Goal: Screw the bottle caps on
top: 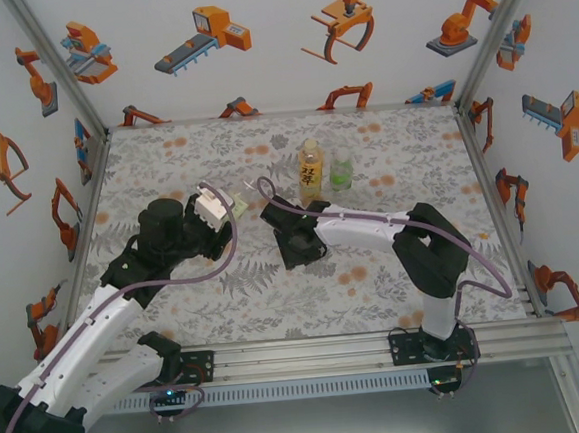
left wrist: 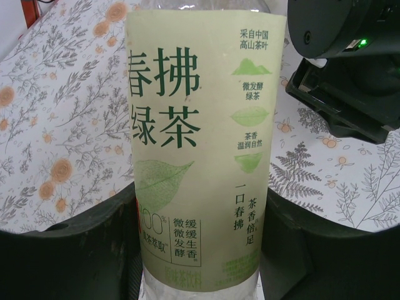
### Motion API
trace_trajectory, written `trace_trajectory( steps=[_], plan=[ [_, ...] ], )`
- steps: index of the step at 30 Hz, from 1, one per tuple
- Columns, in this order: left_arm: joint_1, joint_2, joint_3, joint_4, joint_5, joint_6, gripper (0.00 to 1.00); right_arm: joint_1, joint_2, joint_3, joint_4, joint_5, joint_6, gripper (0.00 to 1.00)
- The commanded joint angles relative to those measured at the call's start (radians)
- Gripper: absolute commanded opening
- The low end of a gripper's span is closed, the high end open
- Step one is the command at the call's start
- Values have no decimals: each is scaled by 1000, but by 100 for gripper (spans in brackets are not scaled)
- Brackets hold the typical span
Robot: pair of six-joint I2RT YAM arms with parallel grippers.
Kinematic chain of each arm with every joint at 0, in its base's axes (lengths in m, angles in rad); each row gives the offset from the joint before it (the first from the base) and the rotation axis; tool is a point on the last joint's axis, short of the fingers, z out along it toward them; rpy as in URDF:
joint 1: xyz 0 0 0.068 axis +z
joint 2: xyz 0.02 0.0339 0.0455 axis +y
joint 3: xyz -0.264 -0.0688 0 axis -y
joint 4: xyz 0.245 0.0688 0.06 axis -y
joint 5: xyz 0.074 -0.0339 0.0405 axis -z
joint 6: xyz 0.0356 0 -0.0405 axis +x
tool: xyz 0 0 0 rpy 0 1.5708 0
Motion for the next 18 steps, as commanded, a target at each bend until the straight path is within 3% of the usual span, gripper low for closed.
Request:
trace_trajectory(
  steps=[1, 11, 18],
  plan=[
    [6, 3, 39, 12, 1, 19, 11, 6, 22, 36, -31, 15, -21, 43],
    [6, 10, 40, 10, -2, 20, 12, 6, 48, 10, -6, -4, -14, 41],
    [7, 16, 42, 8, -3, 21, 12, 5, 47, -15, 25, -14, 8, 27]
  ],
)
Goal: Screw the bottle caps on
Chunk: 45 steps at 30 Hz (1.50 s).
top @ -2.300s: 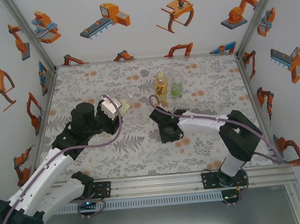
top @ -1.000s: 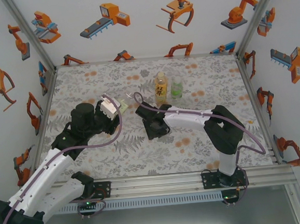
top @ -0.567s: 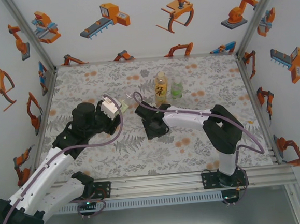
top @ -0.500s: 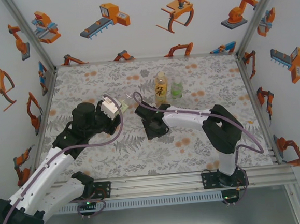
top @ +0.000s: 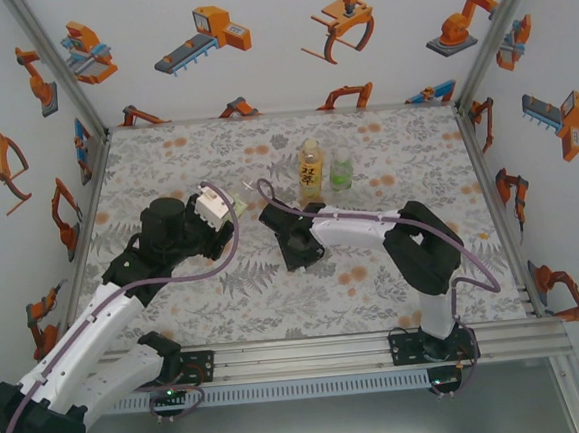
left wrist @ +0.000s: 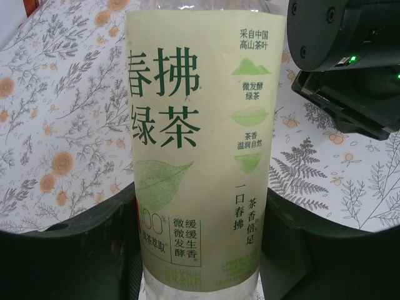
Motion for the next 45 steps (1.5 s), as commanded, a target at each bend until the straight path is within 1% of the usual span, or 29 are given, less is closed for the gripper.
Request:
trace_trajectory(
  steps=[1, 3, 6, 9, 12, 15, 17, 19, 21, 24, 27, 30, 33, 40, 45],
  plan=[
    [2, 3, 42, 11, 10, 21, 12, 3, 1, -20, 22, -13, 6, 25],
    [2, 4, 42, 13, 10, 21, 12, -3, -17, -32, 52, -32, 14, 23],
    [3, 8, 43, 13, 12, 22, 12, -34, -54, -78, 142, -104, 43, 22],
    [4, 10, 43, 12, 11, 21, 12, -76, -100, -177, 304, -205, 95, 22],
    [4, 11, 44, 12, 14, 21, 12, -127, -135, -302, 477, -294, 180, 22],
    [4, 12, 43, 9, 10, 21, 12, -170, -163, -411, 597, -339, 251, 27],
    [4, 11, 43, 12, 12, 21, 12, -195, -190, -477, 627, -334, 279, 31],
    [4, 14, 43, 10, 13, 21, 12, -215, -222, -520, 607, -303, 288, 34],
    [4, 15, 43, 10, 12, 20, 12, -222, -252, -534, 555, -263, 279, 35],
    [4, 20, 45, 14, 23, 19, 13, -222, -275, -512, 480, -223, 250, 36],
    [4, 24, 48, 6, 21, 17, 13, -218, -271, -470, 430, -210, 230, 38],
    [4, 28, 49, 8, 24, 18, 13, -198, -244, -394, 368, -184, 192, 43],
    [4, 27, 50, -2, 16, 19, 13, -175, -200, -308, 296, -159, 157, 45],
    [5, 19, 45, 2, 26, 20, 13, -97, -81, -126, 82, -53, 49, 46],
    [4, 32, 51, 0, 38, 20, 13, -37, -28, -54, -22, 10, 24, 46]
  ],
)
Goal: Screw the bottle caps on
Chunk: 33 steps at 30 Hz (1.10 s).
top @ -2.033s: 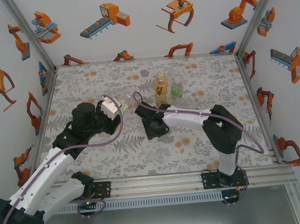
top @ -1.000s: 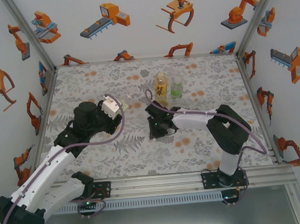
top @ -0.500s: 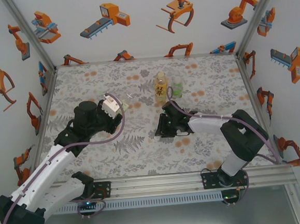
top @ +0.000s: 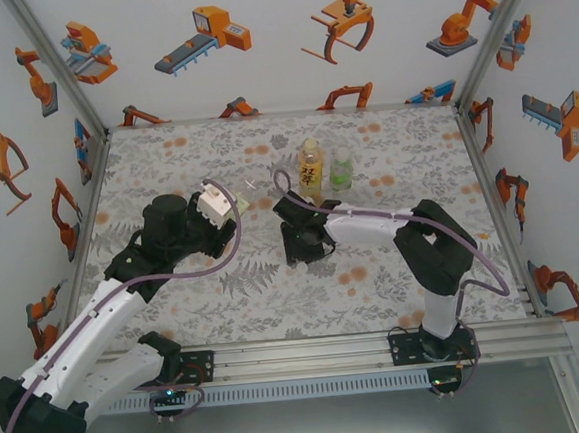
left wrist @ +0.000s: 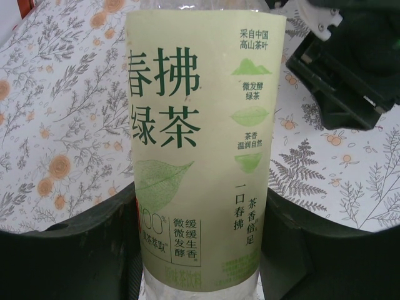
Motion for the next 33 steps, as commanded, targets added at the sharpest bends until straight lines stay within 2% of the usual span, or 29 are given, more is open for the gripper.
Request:
trace_trajectory(
  steps=[1, 22, 28, 33],
  plan=[
    [4, 6, 34, 0, 31, 20, 13, 34, 30, 37, -139, 78, -47, 46],
    [4, 25, 43, -11, 37, 15, 14, 67, 53, 46, -113, 68, -43, 39],
    [4, 29, 43, -6, 45, 15, 13, 67, 43, 40, -112, 60, -41, 32],
    [4, 31, 40, -3, 89, 14, 13, 67, -24, 19, -106, 75, -53, 27]
  ],
)
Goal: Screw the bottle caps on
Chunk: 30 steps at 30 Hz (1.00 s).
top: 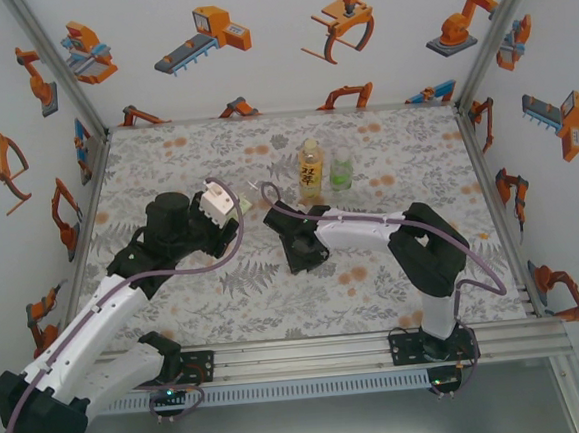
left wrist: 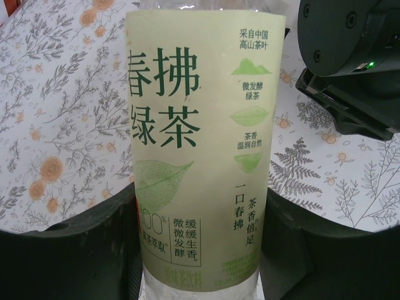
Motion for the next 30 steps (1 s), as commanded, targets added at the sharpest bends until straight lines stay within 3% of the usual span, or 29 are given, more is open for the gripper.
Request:
trace_trajectory(
  steps=[1, 8, 13, 17, 22, 30],
  plan=[
    [3, 1, 32, 4, 79, 17, 13, 7, -63, -18, -2, 22, -23, 25],
    [-1, -44, -15, 70, 274, 47, 9, -17, -280, -75, -6, 59, -65, 16],
    [-24, -91, -51, 111, 311, 64, 8, -31, -491, -112, -5, 108, -153, 13],
    [-84, -96, -12, 27, 299, 148, 8, -31, -682, -139, 54, 102, -293, 11],
    [-167, -91, 41, -62, 265, 229, 9, -31, -891, -190, 214, -38, -455, 6],
    [-206, -121, 100, -128, 414, 253, 8, -31, -1013, -93, 181, -391, -734, 4]
  ],
)
